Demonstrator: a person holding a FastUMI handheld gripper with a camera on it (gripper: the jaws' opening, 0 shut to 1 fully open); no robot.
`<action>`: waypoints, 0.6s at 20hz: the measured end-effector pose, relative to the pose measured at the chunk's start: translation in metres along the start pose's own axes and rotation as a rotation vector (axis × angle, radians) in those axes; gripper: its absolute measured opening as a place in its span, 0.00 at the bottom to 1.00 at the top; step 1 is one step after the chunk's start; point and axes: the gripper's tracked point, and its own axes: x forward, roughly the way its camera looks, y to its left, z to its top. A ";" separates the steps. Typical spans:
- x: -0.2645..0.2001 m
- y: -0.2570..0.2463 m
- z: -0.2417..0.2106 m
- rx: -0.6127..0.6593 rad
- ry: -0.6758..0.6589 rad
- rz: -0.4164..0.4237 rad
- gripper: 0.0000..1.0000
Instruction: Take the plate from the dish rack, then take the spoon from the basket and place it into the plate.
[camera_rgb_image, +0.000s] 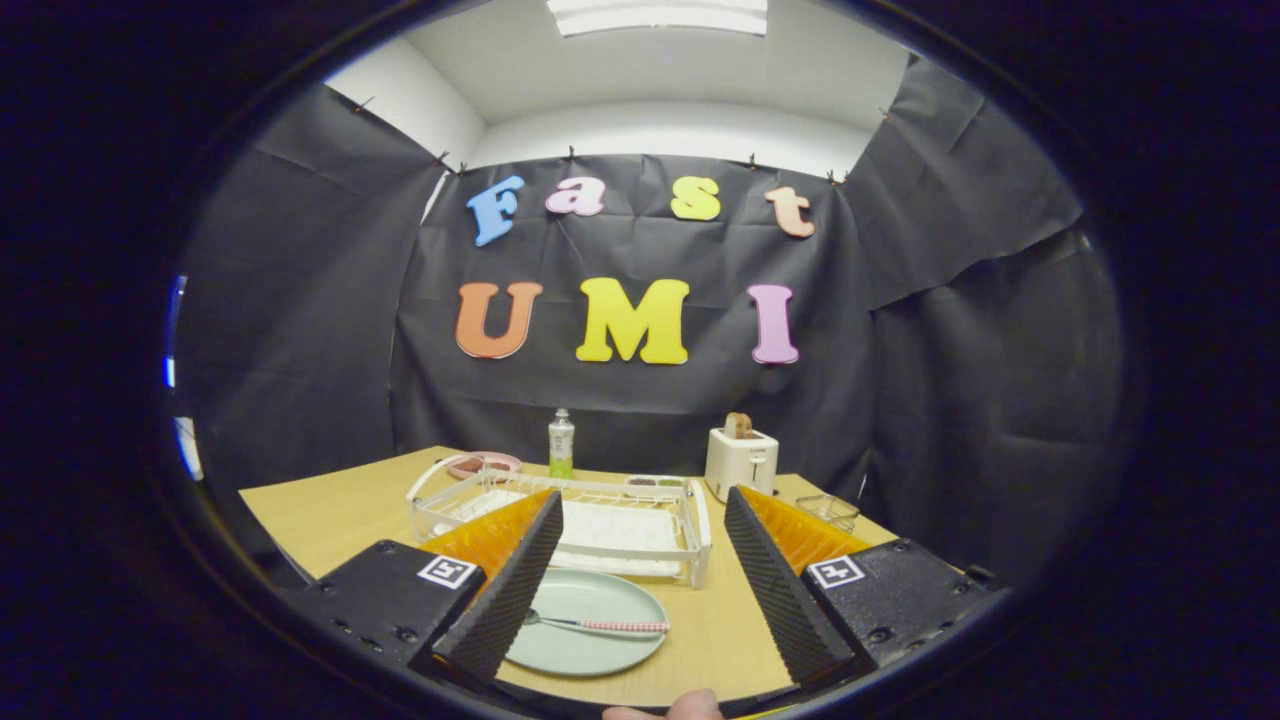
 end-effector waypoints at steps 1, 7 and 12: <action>-0.007 -0.006 0.001 0.007 -0.013 -0.007 1.00; -0.037 -0.029 -0.002 0.001 -0.055 -0.032 1.00; -0.059 -0.041 0.000 0.024 -0.064 -0.038 1.00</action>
